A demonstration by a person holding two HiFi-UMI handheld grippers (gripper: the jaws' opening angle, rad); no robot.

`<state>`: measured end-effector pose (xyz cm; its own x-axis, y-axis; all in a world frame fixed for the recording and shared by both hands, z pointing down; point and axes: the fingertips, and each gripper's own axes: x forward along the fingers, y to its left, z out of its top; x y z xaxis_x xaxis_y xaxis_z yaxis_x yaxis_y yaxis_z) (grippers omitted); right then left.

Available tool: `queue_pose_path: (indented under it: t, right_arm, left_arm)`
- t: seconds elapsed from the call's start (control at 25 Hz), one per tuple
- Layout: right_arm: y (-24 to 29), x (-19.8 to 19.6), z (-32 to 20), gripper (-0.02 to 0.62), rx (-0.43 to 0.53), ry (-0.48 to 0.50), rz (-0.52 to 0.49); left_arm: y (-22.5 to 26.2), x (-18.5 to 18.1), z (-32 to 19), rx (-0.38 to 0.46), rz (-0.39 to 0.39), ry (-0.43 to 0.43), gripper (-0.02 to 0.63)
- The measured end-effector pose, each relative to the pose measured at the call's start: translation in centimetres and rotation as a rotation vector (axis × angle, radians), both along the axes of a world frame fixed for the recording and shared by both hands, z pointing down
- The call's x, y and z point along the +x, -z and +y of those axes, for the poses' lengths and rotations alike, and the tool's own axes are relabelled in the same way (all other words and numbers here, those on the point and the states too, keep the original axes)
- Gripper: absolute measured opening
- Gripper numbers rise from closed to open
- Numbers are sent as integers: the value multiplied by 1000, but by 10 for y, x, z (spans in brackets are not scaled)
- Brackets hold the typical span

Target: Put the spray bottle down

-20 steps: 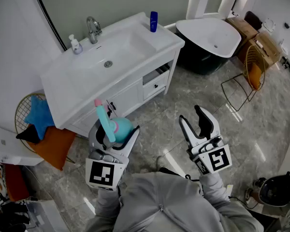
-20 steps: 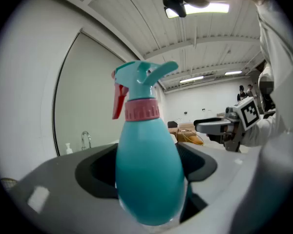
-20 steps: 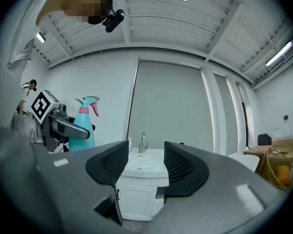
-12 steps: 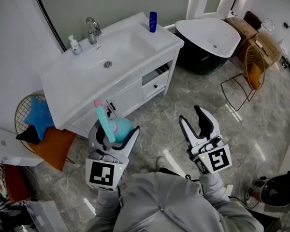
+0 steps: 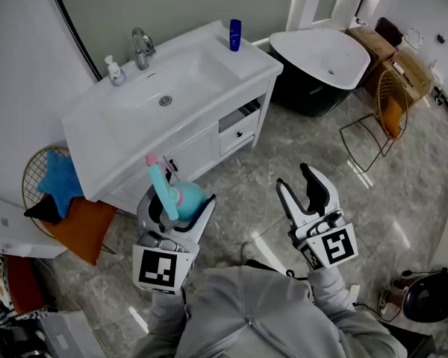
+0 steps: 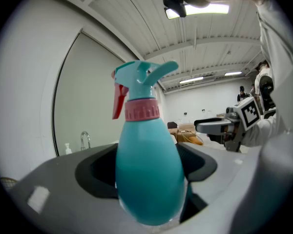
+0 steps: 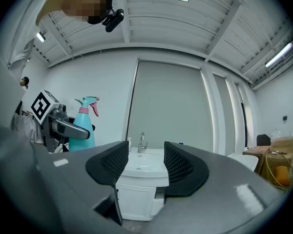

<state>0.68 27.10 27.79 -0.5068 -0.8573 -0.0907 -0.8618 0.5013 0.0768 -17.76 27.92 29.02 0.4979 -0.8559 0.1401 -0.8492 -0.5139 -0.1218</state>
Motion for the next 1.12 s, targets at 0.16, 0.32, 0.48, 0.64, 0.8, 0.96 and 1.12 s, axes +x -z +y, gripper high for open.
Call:
queue_pose_path:
  t: [0.16,0.32,0.48,0.64,0.8,0.96,1.12]
  right_arm:
    - [3,2,0,225,13,-1,-15]
    - [2,8,-2,225,19,-2,-17]
    - [3,21,-10,225,18,-11,-24]
    - [3,40,-23,225,13,-25,-45]
    - [2,55,-37,225,12,-10,-54]
    - [1,66,-52,225,8,21,-61]
    - [-4,74,-69,225,-5,33,-69]
  left_arm:
    - [-1,1,-2,-2,2,-1,408]
    - [-1,7,-7,3,4,-4,408]
    - [-1,19,-16,7,4,-2,408]
    - [1,29,-29,58,-15,10,408]
    - [5,45,-40,56,-10,40,408]
    - [7,59,-52,59,-17,66,408]
    - [3,64,-64,70,-24,78,408]
